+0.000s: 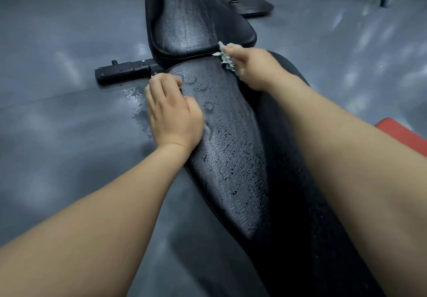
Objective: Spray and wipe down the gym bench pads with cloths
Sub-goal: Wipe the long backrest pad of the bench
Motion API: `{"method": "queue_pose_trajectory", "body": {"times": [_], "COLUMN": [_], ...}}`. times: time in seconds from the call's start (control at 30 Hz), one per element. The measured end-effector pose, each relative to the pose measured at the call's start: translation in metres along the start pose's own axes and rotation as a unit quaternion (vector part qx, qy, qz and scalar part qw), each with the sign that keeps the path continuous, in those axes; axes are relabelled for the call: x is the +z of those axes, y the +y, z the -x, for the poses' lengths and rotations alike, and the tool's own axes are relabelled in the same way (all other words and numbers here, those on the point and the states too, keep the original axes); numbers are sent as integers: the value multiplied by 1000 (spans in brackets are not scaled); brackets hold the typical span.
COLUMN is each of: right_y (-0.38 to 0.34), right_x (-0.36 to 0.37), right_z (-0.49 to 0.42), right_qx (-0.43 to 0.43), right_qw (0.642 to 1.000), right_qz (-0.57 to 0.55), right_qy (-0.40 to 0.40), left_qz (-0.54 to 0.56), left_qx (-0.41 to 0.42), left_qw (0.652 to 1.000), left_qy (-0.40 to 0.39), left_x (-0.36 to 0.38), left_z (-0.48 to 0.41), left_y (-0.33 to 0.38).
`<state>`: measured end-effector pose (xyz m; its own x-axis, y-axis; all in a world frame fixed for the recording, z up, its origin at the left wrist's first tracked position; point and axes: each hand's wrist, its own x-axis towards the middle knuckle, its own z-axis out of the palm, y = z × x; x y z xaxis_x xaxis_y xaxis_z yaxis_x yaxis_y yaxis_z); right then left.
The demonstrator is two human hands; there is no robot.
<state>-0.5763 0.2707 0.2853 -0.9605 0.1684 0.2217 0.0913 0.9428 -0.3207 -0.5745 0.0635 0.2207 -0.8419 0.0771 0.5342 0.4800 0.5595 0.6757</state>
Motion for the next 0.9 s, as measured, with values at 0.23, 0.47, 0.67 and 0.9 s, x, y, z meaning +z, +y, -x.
{"method": "queue_pose_trajectory", "body": {"times": [0.23,0.47,0.67,0.9], "right_y": [-25,-57,-71,-67], "right_x": [18,39,52,30], "right_z": [24,92,162,140], "right_qx": [-20,-90,-125,-129], "right_qw": [1000,995,990,987], "right_qz": [-10,-39,-52,-6], "right_qy": [-18,-20,-39,-94], "left_qz": [47,121,93,143], "left_qx": [-112,-199,-180,-165], "left_qw": [992,972,971,953], "left_qy": [22,-12,-126,-208], "left_x": [2,-7,-33,-66], "left_z": [-1,-5,-1,48], "left_y": [-4,-5,-17,-25]}}
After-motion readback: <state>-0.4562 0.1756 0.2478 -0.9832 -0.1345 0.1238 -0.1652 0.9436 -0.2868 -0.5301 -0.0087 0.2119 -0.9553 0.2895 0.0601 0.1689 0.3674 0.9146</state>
